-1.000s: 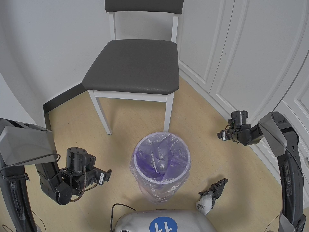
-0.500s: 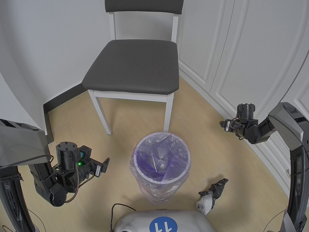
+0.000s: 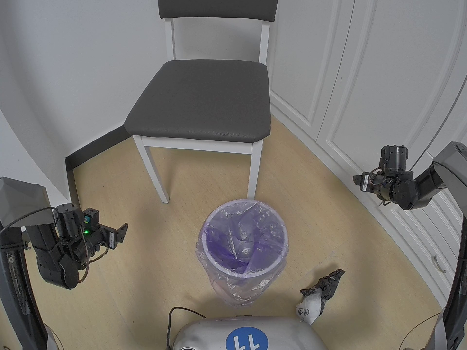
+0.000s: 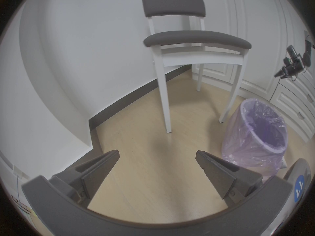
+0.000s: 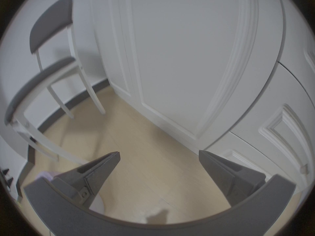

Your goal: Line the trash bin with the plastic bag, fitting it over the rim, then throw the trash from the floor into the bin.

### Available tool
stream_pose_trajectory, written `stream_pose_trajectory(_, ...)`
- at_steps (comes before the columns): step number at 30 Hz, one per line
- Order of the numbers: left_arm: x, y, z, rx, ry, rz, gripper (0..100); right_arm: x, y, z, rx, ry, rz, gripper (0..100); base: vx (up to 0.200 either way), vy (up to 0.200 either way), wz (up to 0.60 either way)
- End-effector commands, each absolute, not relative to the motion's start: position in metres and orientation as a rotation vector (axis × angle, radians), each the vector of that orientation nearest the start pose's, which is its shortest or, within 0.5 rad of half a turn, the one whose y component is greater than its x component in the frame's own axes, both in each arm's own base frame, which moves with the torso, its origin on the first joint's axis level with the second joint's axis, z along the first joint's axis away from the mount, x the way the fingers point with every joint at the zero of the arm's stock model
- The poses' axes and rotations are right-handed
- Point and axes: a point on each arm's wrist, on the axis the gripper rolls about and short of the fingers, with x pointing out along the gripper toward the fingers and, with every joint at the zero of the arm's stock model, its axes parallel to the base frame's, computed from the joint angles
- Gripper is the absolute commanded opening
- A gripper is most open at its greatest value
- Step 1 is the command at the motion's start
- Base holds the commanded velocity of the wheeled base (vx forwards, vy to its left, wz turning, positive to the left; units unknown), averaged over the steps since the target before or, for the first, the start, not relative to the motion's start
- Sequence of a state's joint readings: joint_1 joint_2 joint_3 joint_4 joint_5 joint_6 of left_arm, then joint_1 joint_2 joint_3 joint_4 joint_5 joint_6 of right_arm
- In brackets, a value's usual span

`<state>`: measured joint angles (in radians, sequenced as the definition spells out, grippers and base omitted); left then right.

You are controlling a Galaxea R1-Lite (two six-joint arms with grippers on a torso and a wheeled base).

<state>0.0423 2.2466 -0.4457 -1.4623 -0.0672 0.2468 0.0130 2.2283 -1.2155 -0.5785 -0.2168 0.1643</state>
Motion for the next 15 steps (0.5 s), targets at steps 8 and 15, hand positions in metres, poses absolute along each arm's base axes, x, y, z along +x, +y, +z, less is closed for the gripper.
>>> stream_pose_trajectory(8,0.311,0.024,-0.013,0.187,0.427,-0.063,100,0.456,0.004,0.047,-0.038,0.832,-0.309,100,0.000,0.000,0.00)
stream_pose_trajectory(15,0.307,-0.003,-0.020,0.126,0.474,-0.123,100,0.481,0.005,-0.018,-0.053,1.026,-0.327,100,0.000,0.000,0.00)
